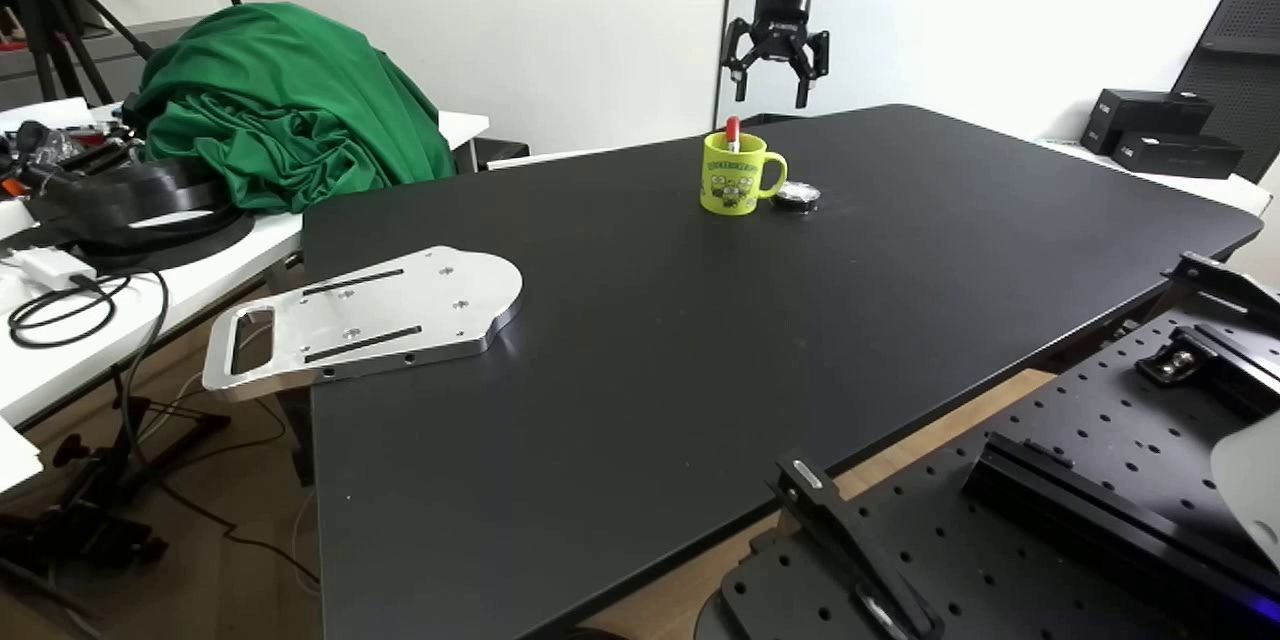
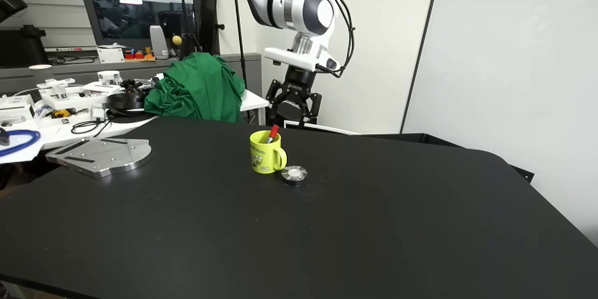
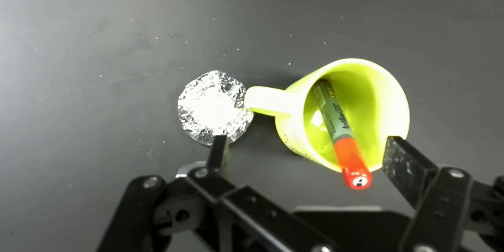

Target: Place the red marker inside the yellow mug, take the marker out of the mug then place it back inside the mug

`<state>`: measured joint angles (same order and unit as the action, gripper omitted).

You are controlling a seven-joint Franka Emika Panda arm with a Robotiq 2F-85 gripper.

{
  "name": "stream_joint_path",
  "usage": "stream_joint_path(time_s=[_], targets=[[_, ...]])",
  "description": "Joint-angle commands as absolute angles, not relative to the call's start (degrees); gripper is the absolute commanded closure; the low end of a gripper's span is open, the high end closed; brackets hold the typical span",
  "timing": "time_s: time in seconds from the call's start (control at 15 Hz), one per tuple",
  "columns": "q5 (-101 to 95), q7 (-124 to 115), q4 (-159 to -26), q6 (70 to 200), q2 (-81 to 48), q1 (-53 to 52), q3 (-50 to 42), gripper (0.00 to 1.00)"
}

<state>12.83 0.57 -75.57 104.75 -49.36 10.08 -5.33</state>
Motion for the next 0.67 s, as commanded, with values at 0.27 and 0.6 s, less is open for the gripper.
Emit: stream_joint_path(time_s=[0.27,0.6], targets=[[11.48,-6.89,-63.59,97.73,-56.31,9.88,-4.82,0.00],[11.60,-8.63,-60.16,95.83,-59.16,9.65,-4.50,0.00]])
